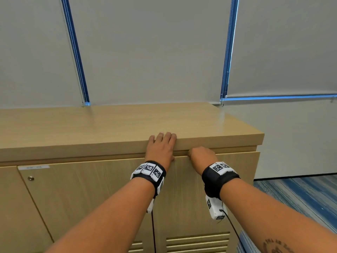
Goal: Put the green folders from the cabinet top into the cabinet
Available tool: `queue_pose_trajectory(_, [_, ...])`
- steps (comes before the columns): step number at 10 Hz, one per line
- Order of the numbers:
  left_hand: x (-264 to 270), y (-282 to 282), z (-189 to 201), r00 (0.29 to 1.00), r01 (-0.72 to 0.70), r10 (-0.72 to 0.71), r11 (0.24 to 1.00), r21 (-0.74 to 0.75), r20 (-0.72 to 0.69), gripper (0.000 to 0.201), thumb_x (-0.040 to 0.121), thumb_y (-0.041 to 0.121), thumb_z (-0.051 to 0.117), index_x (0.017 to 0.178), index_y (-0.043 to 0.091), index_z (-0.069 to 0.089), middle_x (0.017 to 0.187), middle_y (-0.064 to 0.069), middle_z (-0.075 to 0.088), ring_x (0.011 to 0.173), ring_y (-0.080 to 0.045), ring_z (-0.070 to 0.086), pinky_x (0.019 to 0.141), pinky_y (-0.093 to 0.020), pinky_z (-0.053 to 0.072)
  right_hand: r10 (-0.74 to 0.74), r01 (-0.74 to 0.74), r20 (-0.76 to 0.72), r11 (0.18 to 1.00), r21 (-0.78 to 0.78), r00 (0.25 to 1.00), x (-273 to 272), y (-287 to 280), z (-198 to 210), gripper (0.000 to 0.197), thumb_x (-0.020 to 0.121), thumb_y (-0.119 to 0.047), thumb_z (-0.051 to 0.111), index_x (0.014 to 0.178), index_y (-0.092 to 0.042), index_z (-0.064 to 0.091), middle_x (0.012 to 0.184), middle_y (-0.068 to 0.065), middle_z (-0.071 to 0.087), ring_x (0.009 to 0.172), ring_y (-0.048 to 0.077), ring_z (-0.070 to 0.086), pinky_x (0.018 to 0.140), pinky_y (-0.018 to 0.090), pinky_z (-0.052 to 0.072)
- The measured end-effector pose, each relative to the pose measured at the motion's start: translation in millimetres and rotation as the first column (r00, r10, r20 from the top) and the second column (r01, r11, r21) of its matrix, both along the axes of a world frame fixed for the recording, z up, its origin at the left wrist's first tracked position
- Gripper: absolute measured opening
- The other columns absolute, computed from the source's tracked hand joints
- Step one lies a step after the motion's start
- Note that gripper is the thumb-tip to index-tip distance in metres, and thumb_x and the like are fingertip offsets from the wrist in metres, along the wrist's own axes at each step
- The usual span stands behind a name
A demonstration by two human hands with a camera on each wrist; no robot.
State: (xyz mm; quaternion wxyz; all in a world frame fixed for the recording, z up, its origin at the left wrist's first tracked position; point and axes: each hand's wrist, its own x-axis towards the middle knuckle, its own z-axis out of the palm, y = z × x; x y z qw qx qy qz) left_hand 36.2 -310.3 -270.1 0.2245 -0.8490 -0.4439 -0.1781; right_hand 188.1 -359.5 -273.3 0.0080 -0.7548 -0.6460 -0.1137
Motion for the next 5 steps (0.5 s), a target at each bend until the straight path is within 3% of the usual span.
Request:
queue_pose_trajectory(1, [0, 0, 2, 1.0, 0.014, -0.014, 1.0, -0.009, -0.014, 0.085, 0.079, 0.047, 0.069, 0.144, 0.019, 0.021, 0.148, -0.003, 0.033, 0.138, -0.027, 0.031, 0.112, -0.048, 0.026, 0.045, -0.046, 0.02, 0.997, 0.058, 0.999, -4, -8, 5, 0.023, 0.095, -0.015, 0.043, 0.106, -0.014, 0.064, 0.103, 0.009, 0.067, 0.092, 0.031, 0.065, 0.068, 0.033, 0.042])
queue_pose_trajectory(2, [0, -2, 7, 0.999, -0.002, 0.003, 1.0, 0.004, -0.039, 0.086, 0.074, 0.048, 0.07, 0.141, 0.019, 0.025, 0.139, -0.002, 0.04, 0.126, -0.025, 0.04, 0.102, -0.046, 0.032, 0.179, -0.175, 0.012, 0.942, 0.286, 0.984, -8, -17, 12, 0.02, 0.095, -0.024, 0.043, 0.1, -0.015, 0.06, 0.096, 0.005, 0.063, 0.089, 0.029, 0.062, 0.064, 0.032, 0.039])
queue_pose_trajectory(3, [1, 0, 12, 0.997, -0.023, 0.024, 0.999, 0.025, -0.072, 0.084, 0.07, 0.052, 0.07, 0.136, 0.018, 0.031, 0.127, -0.001, 0.045, 0.111, -0.025, 0.045, 0.089, -0.042, 0.034, 0.237, -0.25, 0.081, 0.892, 0.377, 0.968, -10, -15, 24, 0.021, 0.089, -0.028, 0.049, 0.105, -0.016, 0.056, 0.106, 0.005, 0.056, 0.095, 0.025, 0.052, 0.075, 0.035, 0.044])
queue_pose_trajectory(4, [6, 8, 20, 0.994, -0.025, 0.028, 0.999, 0.03, -0.105, 0.074, 0.072, 0.051, 0.068, 0.13, 0.016, 0.038, 0.121, -0.002, 0.046, 0.106, -0.024, 0.044, 0.086, -0.04, 0.035, 0.21, -0.221, 0.067, 0.929, 0.298, 0.975, -11, -1, 37, 0.042, 0.085, -0.038, 0.054, 0.122, -0.018, 0.05, 0.123, 0.004, 0.051, 0.109, 0.026, 0.048, 0.09, 0.041, 0.043])
queue_pose_trajectory(5, [19, 21, 37, 0.986, 0.002, -0.01, 0.999, -0.048, -0.169, 0.064, 0.074, 0.057, 0.063, 0.122, 0.017, 0.048, 0.116, -0.003, 0.046, 0.106, -0.024, 0.045, 0.087, -0.039, 0.037, 0.268, -0.258, -0.024, 0.946, 0.197, 0.963, -15, 20, 50, 0.032, 0.088, -0.033, 0.046, 0.114, -0.016, 0.052, 0.117, 0.004, 0.054, 0.106, 0.026, 0.049, 0.086, 0.039, 0.041])
